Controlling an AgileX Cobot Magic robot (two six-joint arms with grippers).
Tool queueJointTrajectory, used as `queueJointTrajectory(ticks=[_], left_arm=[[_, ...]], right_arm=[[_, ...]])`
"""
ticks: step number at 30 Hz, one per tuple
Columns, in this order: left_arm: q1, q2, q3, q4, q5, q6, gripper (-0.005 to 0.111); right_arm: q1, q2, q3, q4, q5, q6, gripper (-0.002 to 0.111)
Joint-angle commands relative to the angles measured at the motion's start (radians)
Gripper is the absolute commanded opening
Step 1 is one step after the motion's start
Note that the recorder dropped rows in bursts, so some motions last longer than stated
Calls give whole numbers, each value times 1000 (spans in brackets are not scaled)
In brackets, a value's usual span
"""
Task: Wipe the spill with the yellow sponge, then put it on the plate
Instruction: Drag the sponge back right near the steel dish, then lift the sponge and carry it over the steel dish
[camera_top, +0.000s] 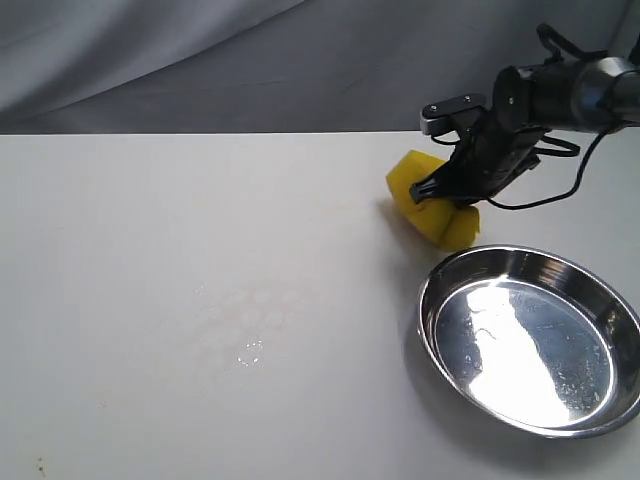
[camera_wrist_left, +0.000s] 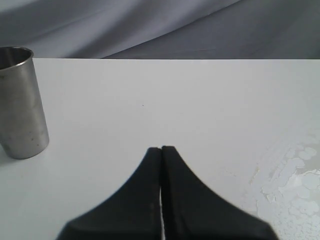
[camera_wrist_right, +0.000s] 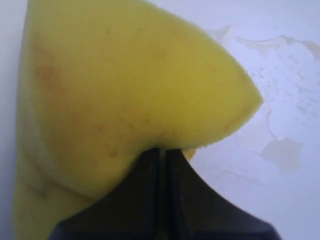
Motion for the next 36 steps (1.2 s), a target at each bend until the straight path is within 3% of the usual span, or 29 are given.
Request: queueJointTrajectory(ticks=[1,17,36], left_arm=[[-1,-4,4,3,-13,-2,0],[-1,-4,4,3,-13,-2,0],[-1,-4,4,3,-13,-2,0]], right_arm=[[-43,18,13,-53,37,36,0],[-45,-187,13,198,46,-118,0],[-45,-412,23,205,430,-252,0]])
